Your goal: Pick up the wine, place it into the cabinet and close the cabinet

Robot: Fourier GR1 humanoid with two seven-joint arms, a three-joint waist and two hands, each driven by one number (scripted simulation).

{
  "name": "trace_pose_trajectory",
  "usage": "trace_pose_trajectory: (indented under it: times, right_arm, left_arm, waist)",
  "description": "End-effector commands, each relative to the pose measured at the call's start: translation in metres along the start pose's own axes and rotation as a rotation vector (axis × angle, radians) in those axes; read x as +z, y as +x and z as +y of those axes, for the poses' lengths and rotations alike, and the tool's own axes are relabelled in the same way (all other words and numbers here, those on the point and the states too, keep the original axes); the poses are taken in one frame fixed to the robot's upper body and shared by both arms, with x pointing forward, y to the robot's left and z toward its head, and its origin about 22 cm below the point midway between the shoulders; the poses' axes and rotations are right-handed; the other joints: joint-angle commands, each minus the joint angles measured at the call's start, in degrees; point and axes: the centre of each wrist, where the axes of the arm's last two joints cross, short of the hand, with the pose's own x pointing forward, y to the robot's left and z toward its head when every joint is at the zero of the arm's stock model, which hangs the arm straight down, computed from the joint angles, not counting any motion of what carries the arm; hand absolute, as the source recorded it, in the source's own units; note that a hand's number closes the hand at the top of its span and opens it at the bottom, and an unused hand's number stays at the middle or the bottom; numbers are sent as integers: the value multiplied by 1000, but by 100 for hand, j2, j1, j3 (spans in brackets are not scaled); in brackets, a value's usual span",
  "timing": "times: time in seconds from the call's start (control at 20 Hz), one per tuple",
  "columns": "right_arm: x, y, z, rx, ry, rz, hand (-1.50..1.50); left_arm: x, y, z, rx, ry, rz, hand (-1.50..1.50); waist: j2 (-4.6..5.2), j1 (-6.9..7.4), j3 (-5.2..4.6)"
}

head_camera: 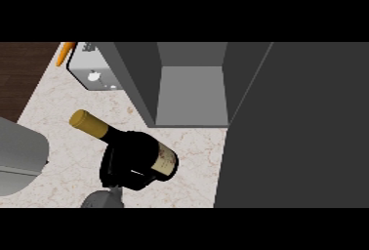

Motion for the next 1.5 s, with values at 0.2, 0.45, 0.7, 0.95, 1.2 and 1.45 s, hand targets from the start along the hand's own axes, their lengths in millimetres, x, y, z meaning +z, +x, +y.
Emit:
trace_pose_trajectory:
  times: [0.2, 0.45, 0.7, 0.95, 1.2, 1.45]
  right_arm:
    - [9, 6, 1, -19, 27, -9, -150]
    - [4, 21, 7, -21, 28, -1, -150]
    - [3, 20, 7, -14, 42, -7, -150]
    - [4, 9, -1, -20, 44, -6, -150]
    - [6, 7, 4, -35, 46, 4, -150]
    - [-5, -12, 5, -47, 30, -3, -150]
  left_arm:
    - [11, 2, -49, 28, 60, 62, 150]
    - [-16, 2, -83, 32, 94, 68, 150]
    - [-9, -17, -79, 21, 106, 80, 150]
    - [-15, -33, -80, 11, 116, 64, 150]
    - [-27, -46, -76, -12, 98, 2, 150]
    - [-52, -34, -89, -20, 93, 14, 150]
  waist:
    - [16, -31, -4]
    - [18, -47, -8]
    - [22, -47, -7]
    - [24, -61, -7]
    - [31, -96, -9]
    - [29, -69, -6]
